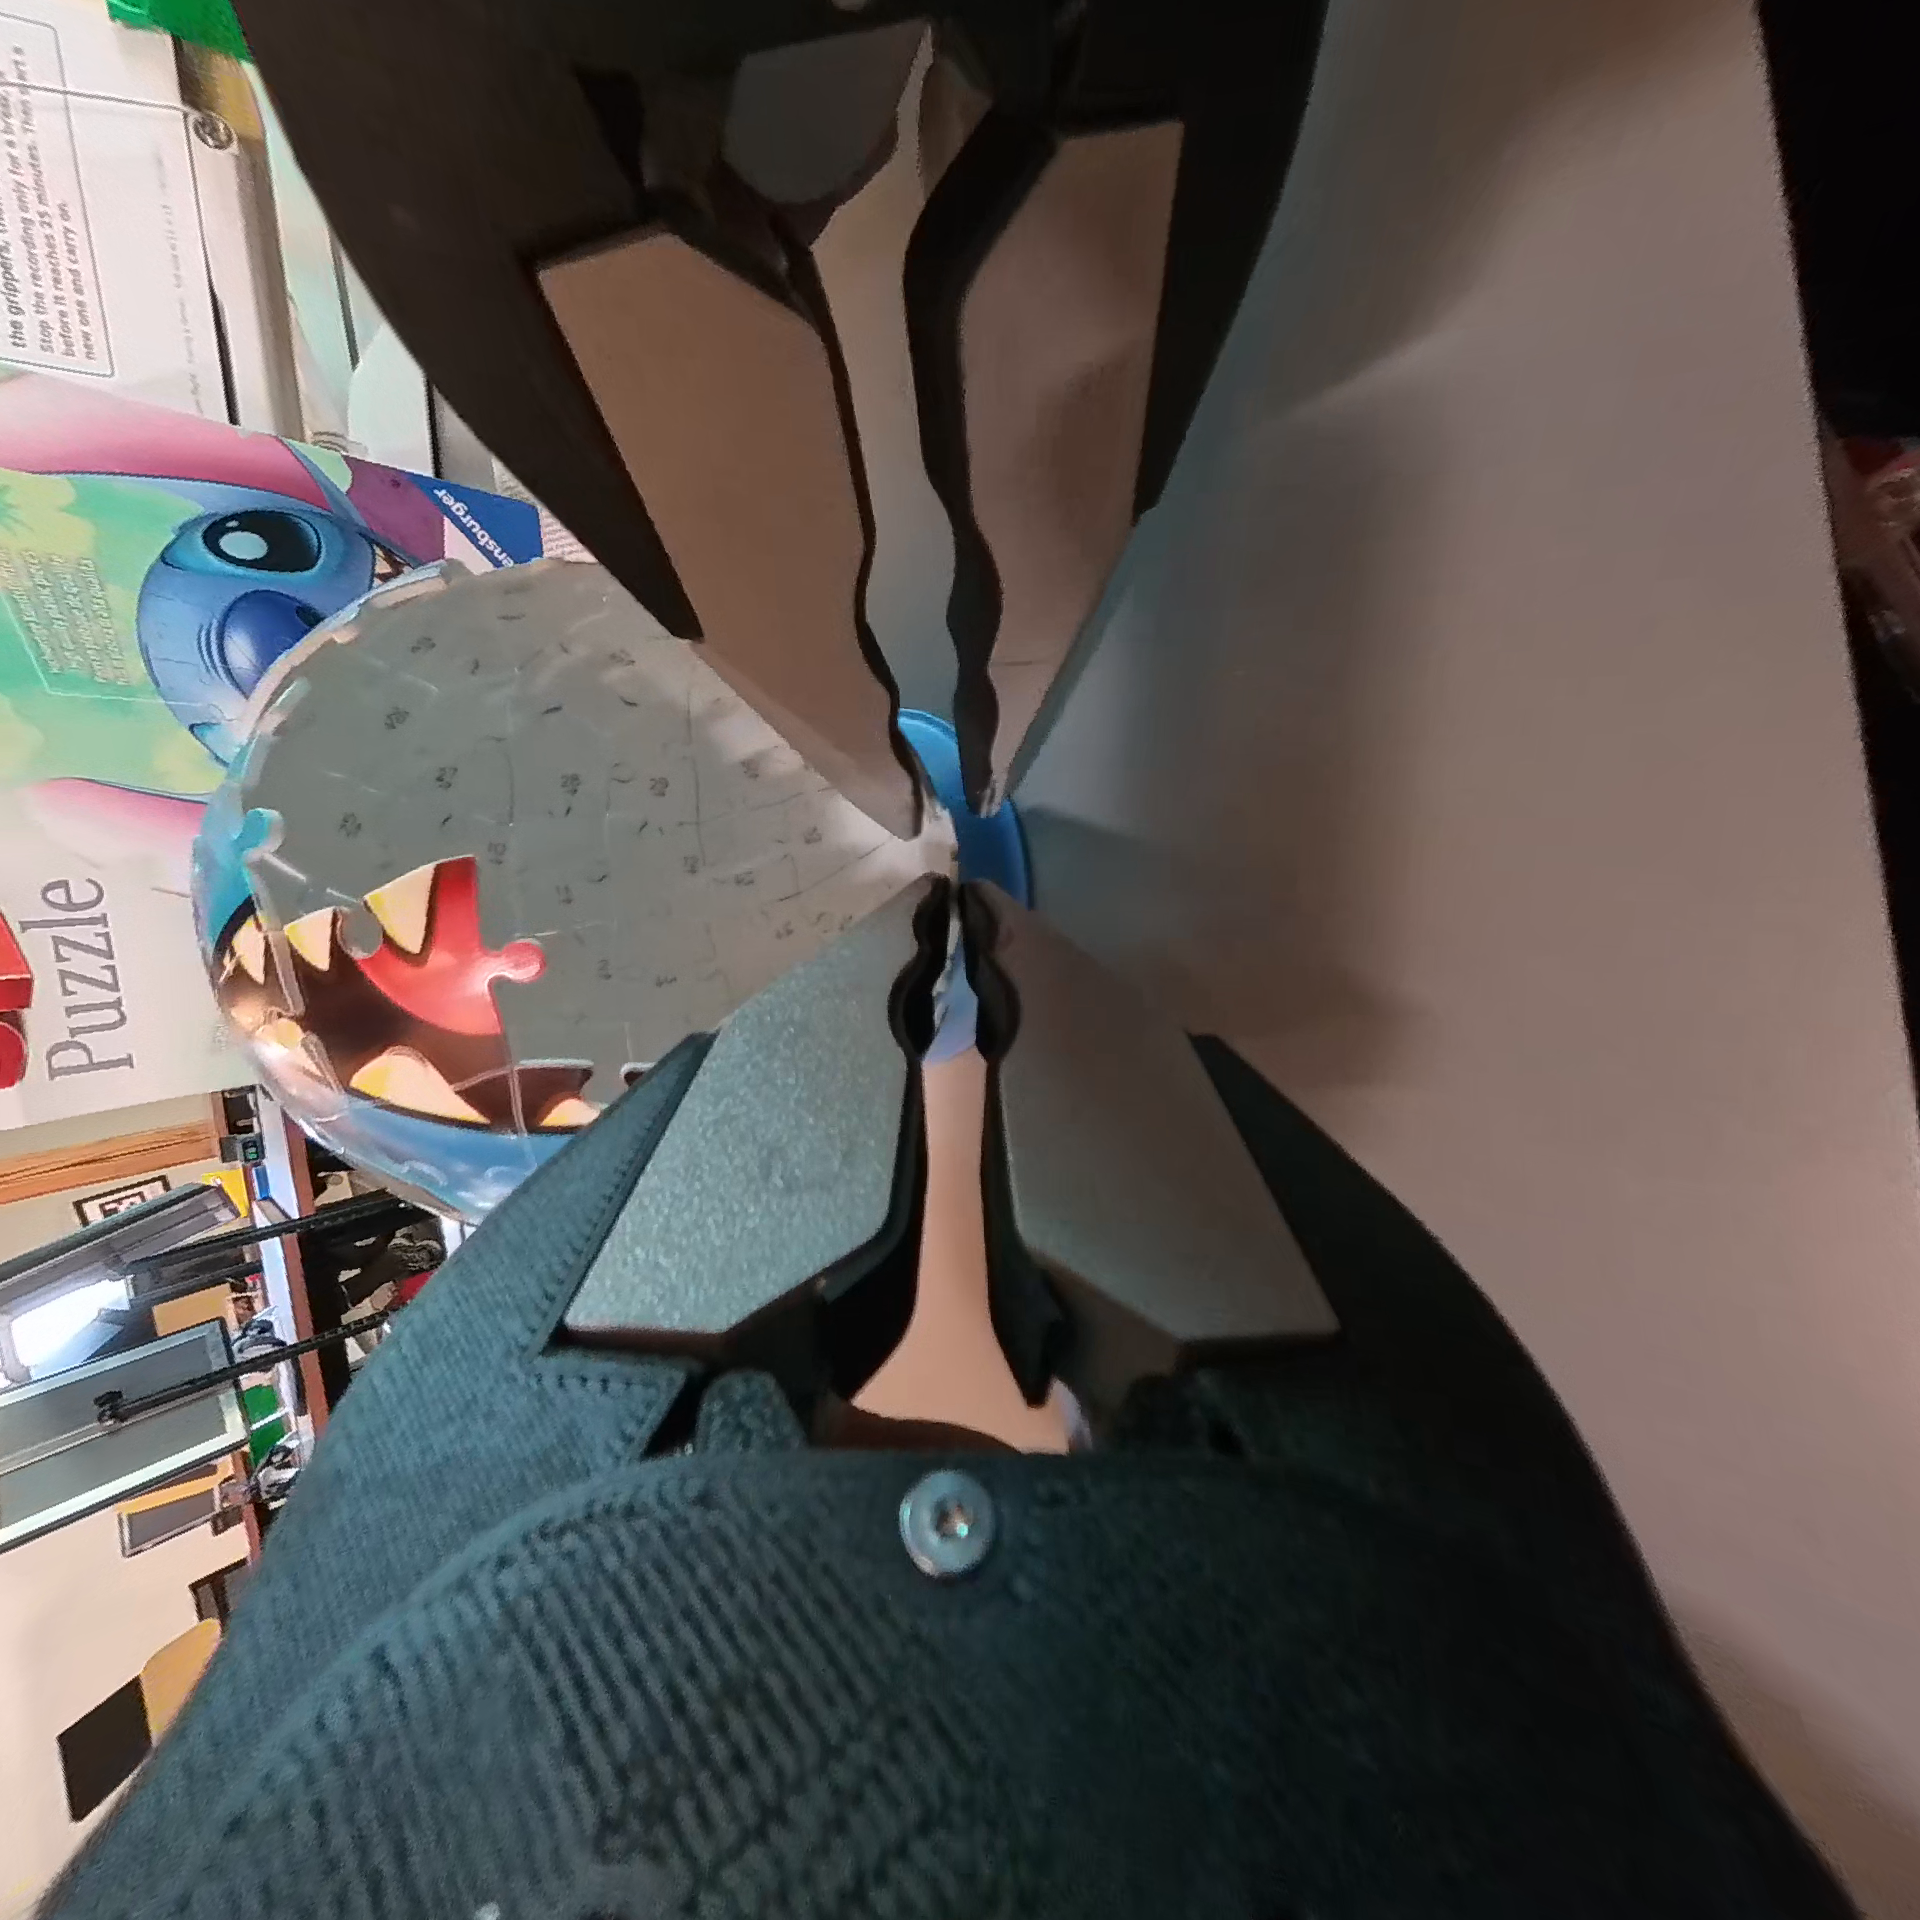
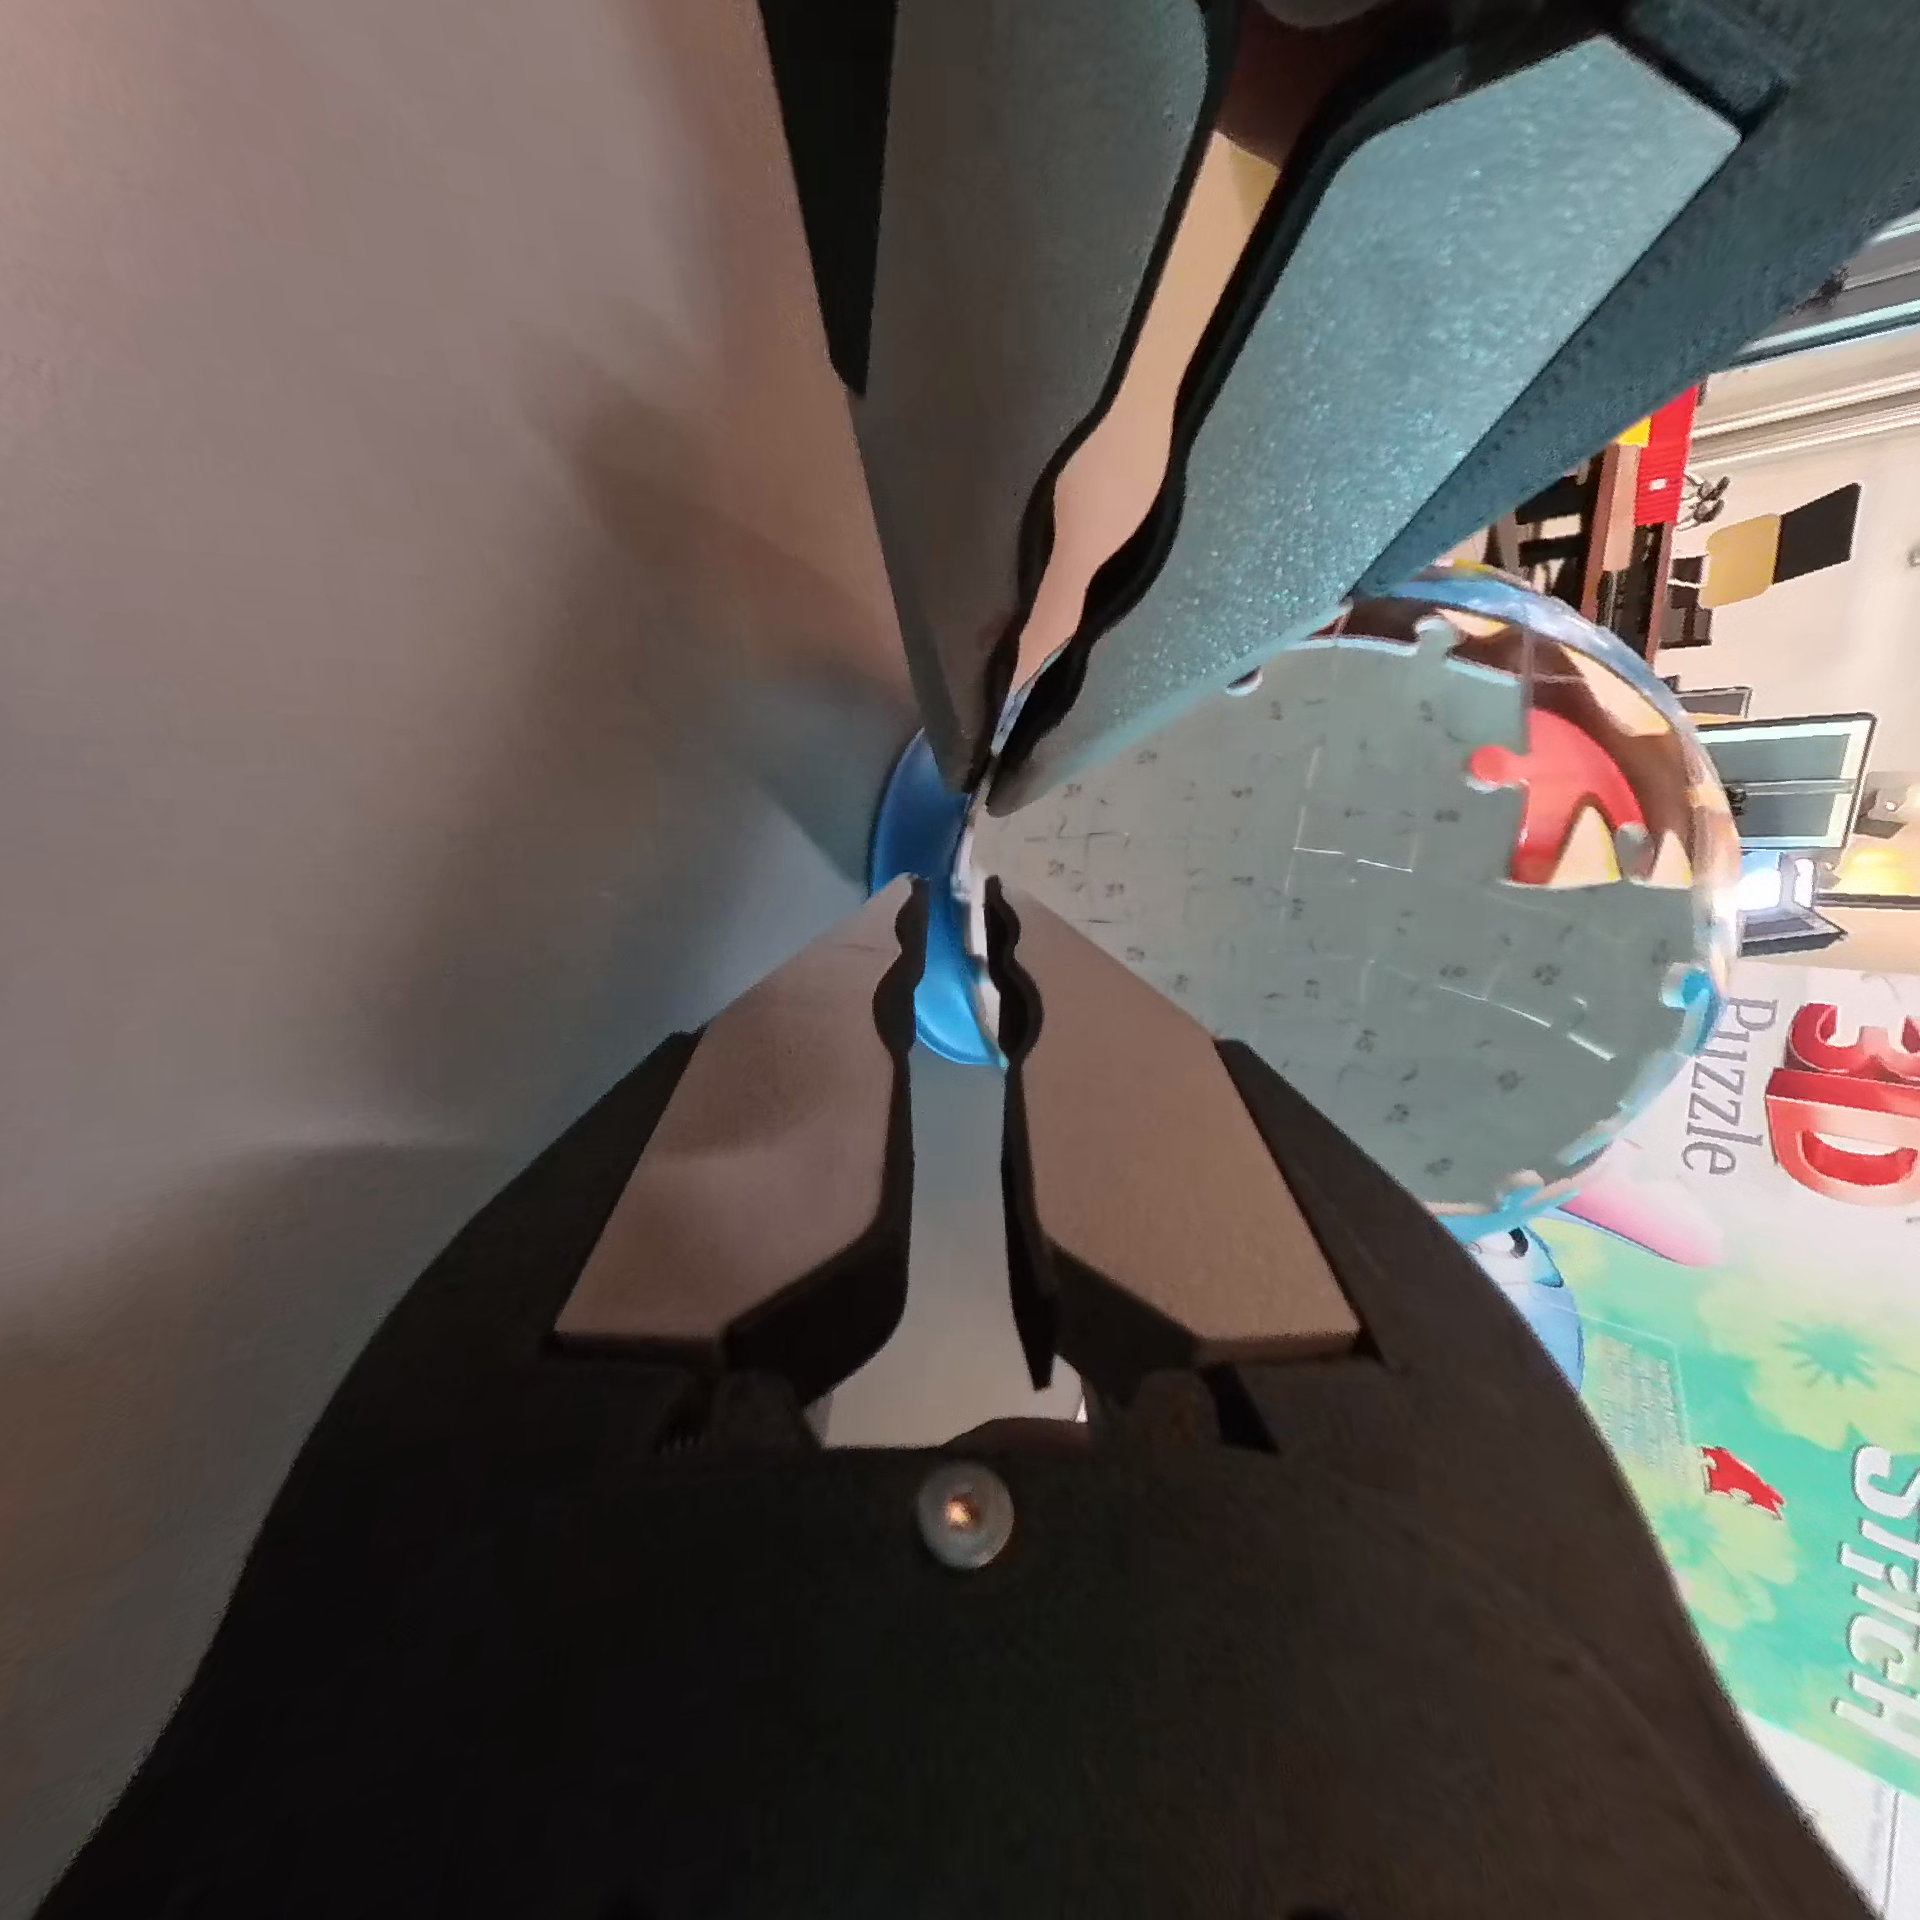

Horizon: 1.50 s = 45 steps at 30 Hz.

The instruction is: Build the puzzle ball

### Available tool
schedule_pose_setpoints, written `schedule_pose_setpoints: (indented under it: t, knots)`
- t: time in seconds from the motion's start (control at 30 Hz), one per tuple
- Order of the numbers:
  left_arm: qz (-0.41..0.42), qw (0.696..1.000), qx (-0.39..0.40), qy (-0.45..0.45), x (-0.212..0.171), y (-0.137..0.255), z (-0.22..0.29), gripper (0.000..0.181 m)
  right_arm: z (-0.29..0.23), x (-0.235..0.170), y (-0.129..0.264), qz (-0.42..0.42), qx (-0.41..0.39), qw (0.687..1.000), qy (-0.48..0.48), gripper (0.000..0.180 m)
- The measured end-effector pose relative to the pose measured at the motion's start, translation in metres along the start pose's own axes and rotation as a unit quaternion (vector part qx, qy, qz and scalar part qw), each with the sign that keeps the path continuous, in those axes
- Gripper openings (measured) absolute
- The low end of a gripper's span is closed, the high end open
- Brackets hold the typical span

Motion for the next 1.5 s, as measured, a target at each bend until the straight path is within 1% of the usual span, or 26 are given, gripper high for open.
schedule_pose_setpoints:
  t: [0.6,1.0,1.17,1.37,1.47,1.5]
  knots:
    - [-0.003,1.000,0.001,-0.002,0.0023,-0.0011,-0.0027,0.000,0.0047,-0.0051,0.0046,0.012,-0.002,1.000,-0.005,0.006]
    - [-0.012,1.000,0.000,-0.003,0.0011,-0.0047,-0.0039,0.000,0.0031,-0.0082,-0.0006,0.009,0.007,1.000,0.021,0.008]
    - [-0.009,1.000,0.012,-0.006,0.0051,-0.0023,-0.0077,0.000,0.0047,-0.0076,0.0018,0.007,-0.006,1.000,0.026,0.008]
    - [-0.008,1.000,0.005,-0.007,0.0053,-0.0050,-0.0054,0.000,0.0043,-0.0033,0.0083,0.018,-0.013,0.999,0.034,0.010]
    - [-0.005,1.000,0.005,-0.005,0.0067,-0.0044,-0.0065,0.000,0.0060,-0.0043,0.0082,0.015,-0.018,0.999,0.045,0.009]
    - [-0.004,1.000,0.006,-0.006,0.0066,-0.0040,-0.0064,0.000,0.0064,-0.0042,0.0082,0.014,-0.021,0.998,0.050,0.006]
Point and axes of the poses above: each gripper's, where its closed fingertips meet, y back along the fingers, x out of its top, z = x × y across the jaws, the point moved 3 cm from there along y, back along the fingers, and after that the axes turned 13 degrees about x, right-handed, at the moved point
